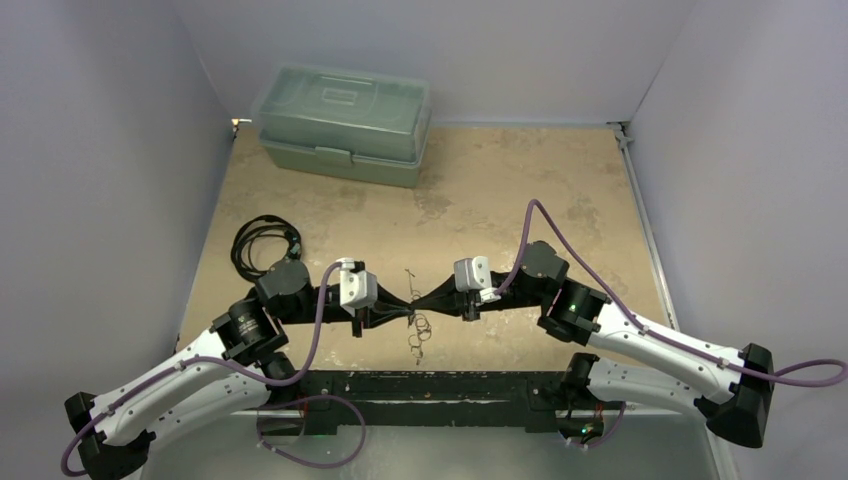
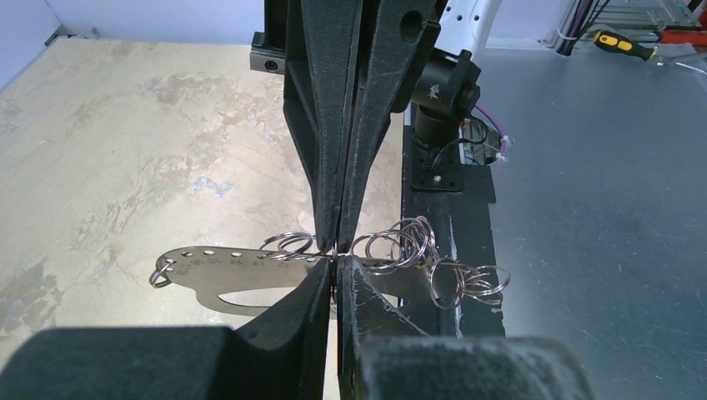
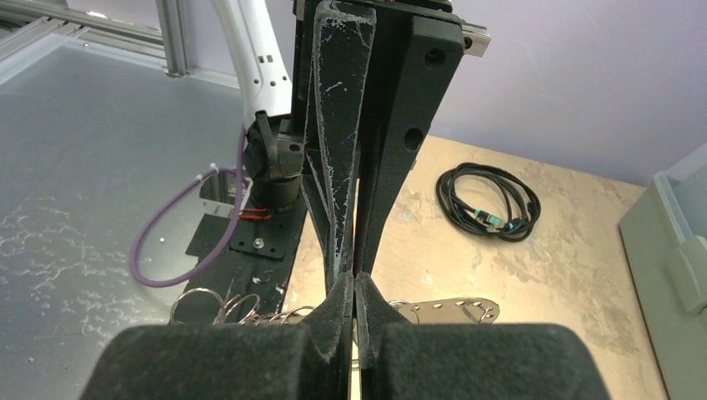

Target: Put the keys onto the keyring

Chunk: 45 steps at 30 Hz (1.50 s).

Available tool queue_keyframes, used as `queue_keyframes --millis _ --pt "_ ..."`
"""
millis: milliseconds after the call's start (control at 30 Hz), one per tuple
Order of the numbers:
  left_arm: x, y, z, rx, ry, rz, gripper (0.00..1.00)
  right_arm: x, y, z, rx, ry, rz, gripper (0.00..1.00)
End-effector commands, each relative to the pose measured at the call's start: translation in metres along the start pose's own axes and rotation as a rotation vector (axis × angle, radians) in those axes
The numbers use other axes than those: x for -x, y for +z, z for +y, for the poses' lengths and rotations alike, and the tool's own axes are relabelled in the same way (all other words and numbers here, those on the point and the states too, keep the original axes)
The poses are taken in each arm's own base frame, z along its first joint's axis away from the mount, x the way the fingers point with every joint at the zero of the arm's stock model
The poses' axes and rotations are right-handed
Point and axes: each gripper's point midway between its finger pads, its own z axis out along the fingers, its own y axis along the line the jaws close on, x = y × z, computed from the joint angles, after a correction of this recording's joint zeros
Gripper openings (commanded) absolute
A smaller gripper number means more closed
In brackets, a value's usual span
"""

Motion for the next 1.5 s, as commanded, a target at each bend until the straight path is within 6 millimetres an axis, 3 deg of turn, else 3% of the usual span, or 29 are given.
queue_keyframes --millis 0,100,200,300,467,667,700,800,867,1467 --pt "0.02 0.0 0.001 -0.001 0.034 -0.053 0.06 0.019 0.0 0.0 0.005 -0.033 -0.061 0.0" --pt "0.017 0.0 0.003 0.011 0.029 -0.039 0.18 0.02 -0.001 0.0 0.0 -0.035 -0.064 0.0" --pt "0.014 0.0 0.003 0.013 0.026 -0.03 0.2 0.02 -0.001 0.0 0.0 -0.035 -0.064 0.0" --pt "0.014 0.0 0.003 0.012 0.027 -0.029 0.17 0.02 0.0 0.0 0.003 -0.034 -0.063 0.0" --pt "0.014 0.0 0.003 0.009 0.033 -0.03 0.0 0.02 -0.001 0.0 0.002 -0.035 -0.064 0.0" --pt "0.013 -0.005 0.003 0.021 0.027 -0.002 0.0 0.017 0.0 0.0 0.004 -0.029 -0.054 0.0" --pt "0.01 -0.006 0.006 0.038 0.02 0.021 0.0 0.015 0.001 -0.001 0.001 -0.027 -0.048 0.02" --pt "0.005 -0.011 0.012 0.078 0.006 0.093 0.0 0.012 0.002 -0.003 -0.005 -0.021 -0.03 0.33" --pt "0.003 -0.015 0.013 0.091 -0.003 0.134 0.0 0.01 0.004 -0.004 -0.002 -0.018 -0.021 0.42" --pt "-0.033 -0.036 0.037 0.316 -0.303 0.594 0.0 -0.002 0.008 -0.012 -0.029 -0.01 0.029 0.53"
